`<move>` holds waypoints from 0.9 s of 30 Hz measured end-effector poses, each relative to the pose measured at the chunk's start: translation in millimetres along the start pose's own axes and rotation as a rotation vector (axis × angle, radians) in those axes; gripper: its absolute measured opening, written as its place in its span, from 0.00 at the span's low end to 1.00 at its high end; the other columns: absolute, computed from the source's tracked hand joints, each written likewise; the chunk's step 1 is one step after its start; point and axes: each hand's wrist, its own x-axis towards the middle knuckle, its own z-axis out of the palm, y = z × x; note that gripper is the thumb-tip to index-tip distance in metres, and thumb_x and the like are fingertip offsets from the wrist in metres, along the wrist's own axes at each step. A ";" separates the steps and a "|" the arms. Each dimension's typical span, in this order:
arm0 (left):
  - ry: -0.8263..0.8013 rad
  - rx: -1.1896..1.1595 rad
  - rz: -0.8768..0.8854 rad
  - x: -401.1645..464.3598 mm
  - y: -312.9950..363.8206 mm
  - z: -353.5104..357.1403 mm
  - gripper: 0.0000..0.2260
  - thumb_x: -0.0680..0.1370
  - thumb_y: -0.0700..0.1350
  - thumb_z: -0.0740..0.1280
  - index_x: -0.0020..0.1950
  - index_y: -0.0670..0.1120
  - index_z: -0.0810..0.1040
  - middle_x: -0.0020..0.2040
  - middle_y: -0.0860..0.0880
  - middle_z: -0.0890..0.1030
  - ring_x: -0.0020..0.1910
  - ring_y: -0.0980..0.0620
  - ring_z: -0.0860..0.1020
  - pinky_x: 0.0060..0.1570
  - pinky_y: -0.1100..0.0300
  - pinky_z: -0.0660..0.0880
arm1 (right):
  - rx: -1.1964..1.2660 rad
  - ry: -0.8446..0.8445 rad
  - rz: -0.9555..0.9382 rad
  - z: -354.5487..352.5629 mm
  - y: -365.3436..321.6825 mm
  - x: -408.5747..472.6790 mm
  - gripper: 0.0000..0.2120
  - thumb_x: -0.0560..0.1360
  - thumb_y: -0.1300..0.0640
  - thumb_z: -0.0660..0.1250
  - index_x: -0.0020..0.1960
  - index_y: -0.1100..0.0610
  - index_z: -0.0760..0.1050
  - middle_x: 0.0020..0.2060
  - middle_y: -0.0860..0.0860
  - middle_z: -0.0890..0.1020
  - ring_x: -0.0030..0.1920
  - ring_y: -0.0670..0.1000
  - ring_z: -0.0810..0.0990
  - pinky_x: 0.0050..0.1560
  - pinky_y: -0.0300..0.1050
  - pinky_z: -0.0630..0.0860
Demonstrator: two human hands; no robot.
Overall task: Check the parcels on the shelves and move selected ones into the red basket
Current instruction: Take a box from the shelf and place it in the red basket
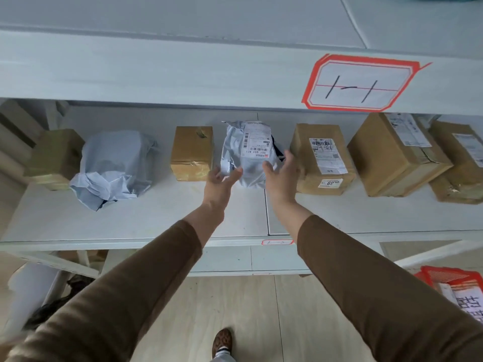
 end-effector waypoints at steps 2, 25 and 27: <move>-0.051 -0.020 -0.046 -21.1 -2.1 -19.0 0.37 0.75 0.52 0.78 0.79 0.47 0.65 0.70 0.40 0.76 0.72 0.40 0.75 0.75 0.47 0.70 | -0.064 0.027 -0.262 6.4 -11.4 -16.1 0.28 0.77 0.56 0.67 0.75 0.62 0.67 0.72 0.59 0.72 0.75 0.60 0.68 0.75 0.56 0.67; 0.055 0.108 0.061 13.2 43.3 -122.8 0.21 0.85 0.41 0.63 0.79 0.47 0.66 0.62 0.51 0.79 0.55 0.55 0.77 0.53 0.61 0.69 | 0.303 -0.606 0.450 102.8 -80.1 -58.9 0.21 0.82 0.52 0.66 0.73 0.54 0.69 0.68 0.49 0.74 0.66 0.52 0.72 0.63 0.48 0.66; 0.069 0.089 0.136 -13.0 40.8 -129.0 0.21 0.85 0.40 0.63 0.78 0.47 0.66 0.65 0.50 0.79 0.59 0.53 0.76 0.60 0.58 0.67 | 0.339 -0.630 0.369 92.2 -78.0 -78.3 0.20 0.82 0.52 0.65 0.72 0.53 0.68 0.68 0.50 0.76 0.67 0.52 0.73 0.61 0.48 0.65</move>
